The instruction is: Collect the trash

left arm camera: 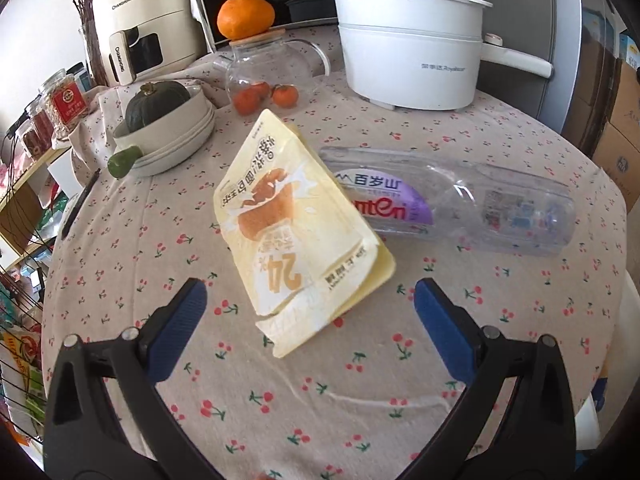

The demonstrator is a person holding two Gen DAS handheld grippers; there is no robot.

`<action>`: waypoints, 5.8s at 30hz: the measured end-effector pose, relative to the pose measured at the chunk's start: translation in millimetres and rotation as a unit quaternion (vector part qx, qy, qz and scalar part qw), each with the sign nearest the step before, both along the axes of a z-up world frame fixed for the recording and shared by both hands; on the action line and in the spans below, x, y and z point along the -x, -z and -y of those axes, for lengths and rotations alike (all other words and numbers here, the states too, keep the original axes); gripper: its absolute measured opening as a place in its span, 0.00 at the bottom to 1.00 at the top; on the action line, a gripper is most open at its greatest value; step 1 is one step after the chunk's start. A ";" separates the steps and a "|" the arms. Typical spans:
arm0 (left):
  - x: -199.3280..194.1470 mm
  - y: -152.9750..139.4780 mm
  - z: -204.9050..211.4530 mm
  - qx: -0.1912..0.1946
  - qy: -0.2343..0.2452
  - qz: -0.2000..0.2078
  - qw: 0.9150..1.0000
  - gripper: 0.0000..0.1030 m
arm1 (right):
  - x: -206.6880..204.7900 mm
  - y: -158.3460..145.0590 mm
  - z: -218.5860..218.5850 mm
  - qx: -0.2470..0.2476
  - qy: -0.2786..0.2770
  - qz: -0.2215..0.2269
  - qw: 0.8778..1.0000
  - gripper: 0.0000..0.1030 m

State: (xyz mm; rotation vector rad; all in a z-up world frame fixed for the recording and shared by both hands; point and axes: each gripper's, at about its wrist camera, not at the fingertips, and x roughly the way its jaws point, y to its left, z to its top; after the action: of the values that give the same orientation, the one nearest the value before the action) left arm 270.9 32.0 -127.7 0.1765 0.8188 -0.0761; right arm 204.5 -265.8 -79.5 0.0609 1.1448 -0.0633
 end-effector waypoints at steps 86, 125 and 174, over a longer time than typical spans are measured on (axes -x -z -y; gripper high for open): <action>165.5 -58.5 138.3 0.233 0.286 -0.094 0.925 0.05 | 134.5 -57.0 74.9 -0.041 -0.007 0.073 0.996 0.58; 182.1 -22.0 133.4 0.104 0.149 -0.132 0.974 0.99 | 152.1 -19.6 100.7 -0.043 0.063 0.040 0.996 0.83; 275.3 -95.8 81.0 0.089 0.046 0.088 0.991 0.99 | 238.3 -79.7 7.7 0.065 0.067 0.231 0.969 1.00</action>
State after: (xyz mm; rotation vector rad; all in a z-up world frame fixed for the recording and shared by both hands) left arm -4.5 -49.0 -31.9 0.0517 0.6247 -0.2160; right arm -33.8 -273.6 0.2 0.0327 0.6675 -0.2320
